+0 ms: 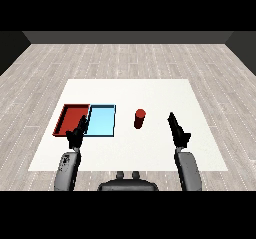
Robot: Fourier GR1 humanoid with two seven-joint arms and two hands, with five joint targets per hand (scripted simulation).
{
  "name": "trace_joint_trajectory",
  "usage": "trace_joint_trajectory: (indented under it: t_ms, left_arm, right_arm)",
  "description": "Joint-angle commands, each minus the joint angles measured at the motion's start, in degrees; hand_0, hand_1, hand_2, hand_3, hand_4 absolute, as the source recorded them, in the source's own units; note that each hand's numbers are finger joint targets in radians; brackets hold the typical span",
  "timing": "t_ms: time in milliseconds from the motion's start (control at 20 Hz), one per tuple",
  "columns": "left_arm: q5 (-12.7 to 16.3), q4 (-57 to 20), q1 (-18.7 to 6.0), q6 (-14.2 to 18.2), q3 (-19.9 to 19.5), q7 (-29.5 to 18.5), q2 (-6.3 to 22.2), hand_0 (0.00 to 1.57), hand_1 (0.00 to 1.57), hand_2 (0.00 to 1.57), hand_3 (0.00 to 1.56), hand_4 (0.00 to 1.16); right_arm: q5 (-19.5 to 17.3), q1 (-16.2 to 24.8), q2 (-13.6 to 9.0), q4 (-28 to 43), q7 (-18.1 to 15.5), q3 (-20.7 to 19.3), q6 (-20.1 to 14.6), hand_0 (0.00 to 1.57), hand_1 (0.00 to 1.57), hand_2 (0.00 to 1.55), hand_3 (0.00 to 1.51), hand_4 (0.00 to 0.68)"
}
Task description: Pick the red can and put it in the red box
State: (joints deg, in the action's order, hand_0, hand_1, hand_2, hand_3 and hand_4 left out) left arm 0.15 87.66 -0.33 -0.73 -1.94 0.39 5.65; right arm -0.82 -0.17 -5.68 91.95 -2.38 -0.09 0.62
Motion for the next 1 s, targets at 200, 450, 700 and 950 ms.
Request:
trace_joint_trajectory:
  t_ms: [200,450,700,950]
  left_arm:
    - [-0.68,2.27,0.09,-1.16,1.09,-1.34,-0.78,0.00,0.00,0.00,0.00,0.00]
    - [2.80,6.39,0.47,-2.85,-0.13,-21.83,-3.78,0.00,0.00,0.00,0.00,0.00]
    - [3.93,5.33,-0.55,-3.99,-1.11,-24.42,-3.49,0.00,0.00,0.00,0.00,0.00]
    - [5.22,1.49,0.77,-6.57,-3.22,-29.11,-1.83,0.00,0.00,0.00,0.00,0.00]
  right_arm:
    - [5.68,-4.21,-4.54,-7.14,-0.50,-8.21,5.49,0.00,0.00,0.00,0.00,0.000]
    - [9.58,-3.58,-3.95,-5.16,-15.32,-8.70,11.09,0.00,0.00,0.00,0.00,0.000]
    - [11.68,-7.08,-6.57,-9.73,-17.02,-12.00,13.96,0.00,0.00,0.00,0.00,0.000]
    - [10.31,-8.67,-5.13,-9.67,-15.70,-11.18,11.61,0.00,0.00,0.00,0.00,0.000]
